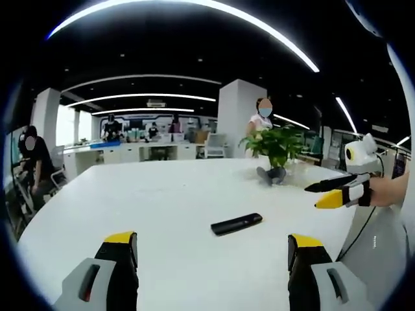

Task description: Press the specified remote control buttons in sequence, fully releasing each button before pressing the next.

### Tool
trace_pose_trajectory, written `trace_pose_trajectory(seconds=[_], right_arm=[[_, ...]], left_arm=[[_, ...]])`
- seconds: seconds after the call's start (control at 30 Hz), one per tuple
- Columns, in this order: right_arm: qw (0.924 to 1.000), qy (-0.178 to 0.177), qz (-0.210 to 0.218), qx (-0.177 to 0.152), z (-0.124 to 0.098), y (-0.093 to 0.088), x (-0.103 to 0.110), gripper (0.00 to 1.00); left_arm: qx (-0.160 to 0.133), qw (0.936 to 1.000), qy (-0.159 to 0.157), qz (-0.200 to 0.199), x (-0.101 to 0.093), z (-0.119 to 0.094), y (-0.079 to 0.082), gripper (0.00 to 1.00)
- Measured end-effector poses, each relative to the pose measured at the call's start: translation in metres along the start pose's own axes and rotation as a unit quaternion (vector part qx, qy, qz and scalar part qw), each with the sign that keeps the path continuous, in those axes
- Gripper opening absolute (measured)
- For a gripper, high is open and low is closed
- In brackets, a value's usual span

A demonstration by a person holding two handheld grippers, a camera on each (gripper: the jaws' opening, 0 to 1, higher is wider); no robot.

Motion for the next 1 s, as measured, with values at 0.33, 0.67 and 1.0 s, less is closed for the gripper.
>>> trace_pose_trajectory(seconds=[0.33, 0.67, 1.0], right_arm=[[0.9984, -0.016, 0.011, -0.052, -0.021, 0.002, -0.004, 0.98], [0.9851, -0.01, 0.02, -0.17, -0.04, 0.034, 0.001, 0.99], [0.9866, -0.02, 0.021, -0.161, -0.04, 0.03, 0.0, 0.99]], left_arm=[[-0.005, 1.0, 0.004, 0.0, -0.006, 0.001, 0.011, 1.0], [-0.013, 0.9999, 0.009, -0.001, 0.0, -0.002, 0.007, 1.0], [-0.018, 0.9998, 0.008, -0.002, 0.002, -0.002, 0.004, 1.0]])
Point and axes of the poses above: the point that each gripper's makers call its tool centre point, and the gripper's own axes: z roughly forward along the fingers, x roughly to its left, y roughly out of its top, the point moved 5 cm from there along -z, roughly backward along the fingers, and after that the axes turned 14 degrees about z, right-handed, at the moved point
